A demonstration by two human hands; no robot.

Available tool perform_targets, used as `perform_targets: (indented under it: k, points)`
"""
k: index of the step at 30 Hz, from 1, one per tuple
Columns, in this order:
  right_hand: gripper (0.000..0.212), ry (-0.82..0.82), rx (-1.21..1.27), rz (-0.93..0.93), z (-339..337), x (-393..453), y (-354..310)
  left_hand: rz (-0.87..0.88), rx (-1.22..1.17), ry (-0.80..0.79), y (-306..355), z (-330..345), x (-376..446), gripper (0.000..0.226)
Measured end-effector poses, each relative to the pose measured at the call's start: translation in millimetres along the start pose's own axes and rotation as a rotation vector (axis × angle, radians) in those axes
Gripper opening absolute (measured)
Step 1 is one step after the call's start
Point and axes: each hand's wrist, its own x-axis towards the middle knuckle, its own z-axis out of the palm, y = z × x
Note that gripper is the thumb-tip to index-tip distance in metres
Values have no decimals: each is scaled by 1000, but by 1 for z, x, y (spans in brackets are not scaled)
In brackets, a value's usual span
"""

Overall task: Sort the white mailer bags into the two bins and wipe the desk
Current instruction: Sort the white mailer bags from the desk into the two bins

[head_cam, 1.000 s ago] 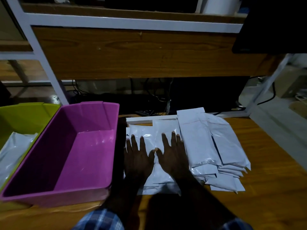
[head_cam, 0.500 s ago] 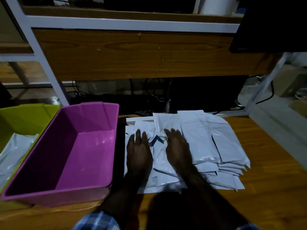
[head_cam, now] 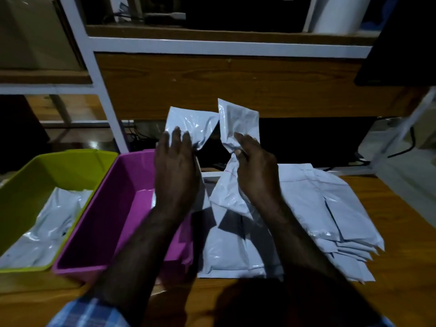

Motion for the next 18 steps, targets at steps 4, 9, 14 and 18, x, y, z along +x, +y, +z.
perform_targets:
  k: [4,9,14,18]
  points:
    - [41,-66,33,-15,36,-10,-38,14,75,-42,-53,-28,-2,41]
    - [48,-222,37,1,80,-28,-81,75,194,-208,-110,-35,-23,39]
    - [51,-307,-50,37,110,-42,-98,97,227,-421,-138,-19,-34,44]
    - [49,-380,-157,70,130,-53,-89,86,163,-501,-140,-15,-40,30]
